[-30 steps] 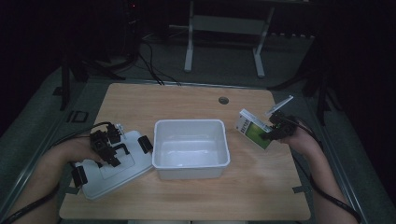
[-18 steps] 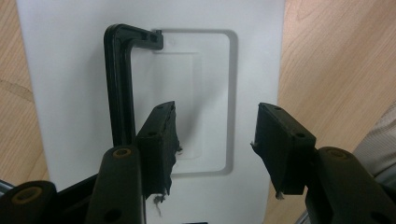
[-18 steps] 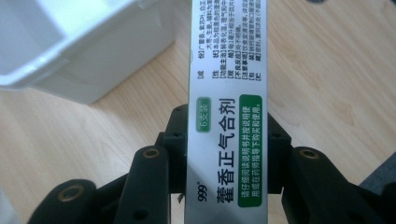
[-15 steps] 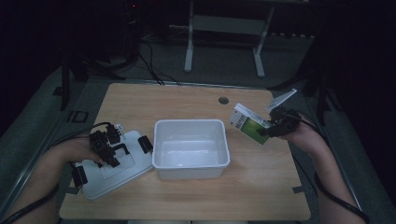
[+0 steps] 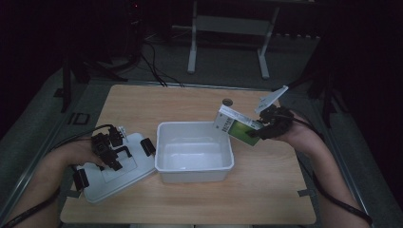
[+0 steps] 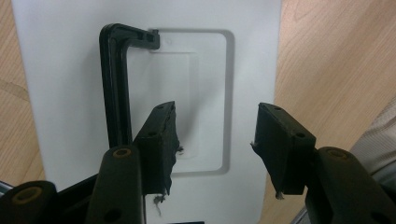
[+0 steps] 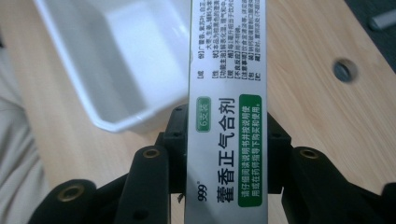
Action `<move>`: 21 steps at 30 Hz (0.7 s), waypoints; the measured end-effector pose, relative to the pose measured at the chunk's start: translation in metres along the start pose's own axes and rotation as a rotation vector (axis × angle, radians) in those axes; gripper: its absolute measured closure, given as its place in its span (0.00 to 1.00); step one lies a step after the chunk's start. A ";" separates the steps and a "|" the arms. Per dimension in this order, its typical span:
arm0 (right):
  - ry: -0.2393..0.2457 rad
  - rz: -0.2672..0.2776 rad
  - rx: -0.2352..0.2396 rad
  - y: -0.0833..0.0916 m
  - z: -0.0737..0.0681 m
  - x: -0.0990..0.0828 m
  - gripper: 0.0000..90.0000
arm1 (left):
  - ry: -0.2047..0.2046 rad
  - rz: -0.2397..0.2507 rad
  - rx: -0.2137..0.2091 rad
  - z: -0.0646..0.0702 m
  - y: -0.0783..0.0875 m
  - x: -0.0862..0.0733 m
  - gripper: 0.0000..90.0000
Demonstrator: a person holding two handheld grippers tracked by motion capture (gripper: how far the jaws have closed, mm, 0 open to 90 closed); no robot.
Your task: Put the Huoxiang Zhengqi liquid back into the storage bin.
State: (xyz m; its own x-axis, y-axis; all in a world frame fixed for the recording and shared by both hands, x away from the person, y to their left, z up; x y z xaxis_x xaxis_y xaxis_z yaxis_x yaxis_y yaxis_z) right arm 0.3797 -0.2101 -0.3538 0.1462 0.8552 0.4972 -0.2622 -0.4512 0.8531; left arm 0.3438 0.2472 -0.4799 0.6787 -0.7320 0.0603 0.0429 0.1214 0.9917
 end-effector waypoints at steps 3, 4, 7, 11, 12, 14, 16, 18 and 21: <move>0.042 0.015 0.042 -0.005 -0.007 0.011 0.71 | -0.002 0.002 -0.004 0.000 -0.001 0.000 0.54; 0.049 0.020 0.055 -0.006 -0.009 0.014 0.71 | -0.003 -0.001 -0.001 -0.001 -0.001 0.000 0.54; 0.085 0.021 0.075 -0.011 -0.014 0.024 0.71 | 0.002 -0.007 0.006 -0.001 -0.001 -0.001 0.54; 0.134 0.025 0.104 -0.016 -0.021 0.034 0.71 | 0.004 -0.008 0.006 -0.002 -0.001 -0.002 0.54; 0.145 0.028 0.109 -0.017 -0.022 0.036 0.71 | 0.004 -0.009 0.010 -0.002 -0.001 -0.003 0.54; 0.170 0.029 0.124 -0.020 -0.026 0.040 0.71 | 0.010 -0.007 0.006 -0.002 -0.001 -0.004 0.54; 0.194 0.028 0.137 -0.024 -0.030 0.044 0.71 | 0.013 -0.006 0.006 -0.002 -0.001 -0.004 0.54; 0.215 0.024 0.154 -0.026 -0.033 0.047 0.71 | 0.014 -0.005 0.008 -0.003 -0.002 -0.004 0.54; 0.250 0.014 0.182 -0.031 -0.038 0.052 0.71 | 0.014 -0.003 0.005 -0.003 -0.002 -0.004 0.54</move>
State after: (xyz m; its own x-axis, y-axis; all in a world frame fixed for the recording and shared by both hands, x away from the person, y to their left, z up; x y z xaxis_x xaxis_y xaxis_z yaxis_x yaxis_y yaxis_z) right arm 0.3590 -0.1422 -0.3608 -0.1014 0.8746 0.4741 -0.0837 -0.4824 0.8719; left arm 0.3430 0.2515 -0.4825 0.6885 -0.7231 0.0553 0.0416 0.1156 0.9924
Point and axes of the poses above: each handheld gripper's, and its own axes: y roughly backward along the jaws, x roughly out of its top, z roughly to its right, the point moved 3 cm from there along -y, roughly forward along the jaws, and after that the axes turned 8 degrees about y, right-handed, at the moved point
